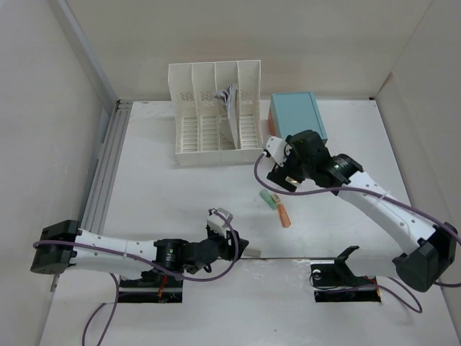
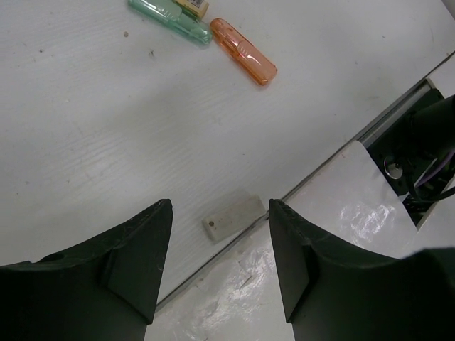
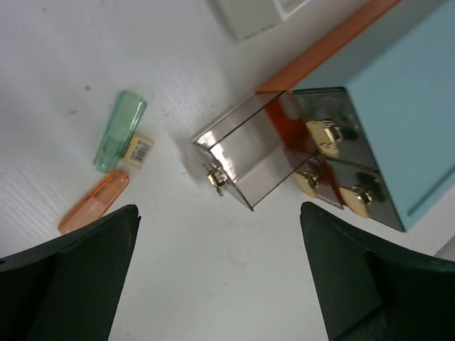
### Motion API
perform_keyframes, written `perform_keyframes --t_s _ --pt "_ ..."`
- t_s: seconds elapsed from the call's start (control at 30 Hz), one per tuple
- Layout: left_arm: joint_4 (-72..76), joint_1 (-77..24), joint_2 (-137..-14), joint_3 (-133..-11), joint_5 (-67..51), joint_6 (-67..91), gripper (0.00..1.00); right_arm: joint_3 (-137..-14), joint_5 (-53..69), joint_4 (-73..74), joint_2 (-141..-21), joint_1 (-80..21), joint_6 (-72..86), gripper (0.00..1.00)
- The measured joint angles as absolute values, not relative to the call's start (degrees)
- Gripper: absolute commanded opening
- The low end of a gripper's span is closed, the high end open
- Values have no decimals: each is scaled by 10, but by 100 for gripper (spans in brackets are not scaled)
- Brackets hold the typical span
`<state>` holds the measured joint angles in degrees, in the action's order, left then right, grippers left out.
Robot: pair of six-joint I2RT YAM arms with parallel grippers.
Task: Organize the desk
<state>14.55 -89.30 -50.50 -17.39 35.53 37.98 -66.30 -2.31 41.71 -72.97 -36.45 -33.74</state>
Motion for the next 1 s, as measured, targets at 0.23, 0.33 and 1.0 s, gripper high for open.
perform_keyframes --t_s 0.23,0.33,1.0 --pt "143 -893 -519 -174 366 380 54 -717 25 402 -739 -344 -285 86" --pt "139 -893 -523 -174 369 382 54 -732 52 411 -762 -338 -265 73" --pt "137 -893 -537 -174 383 391 55 -668 50 458 -780 -338 -168 72"
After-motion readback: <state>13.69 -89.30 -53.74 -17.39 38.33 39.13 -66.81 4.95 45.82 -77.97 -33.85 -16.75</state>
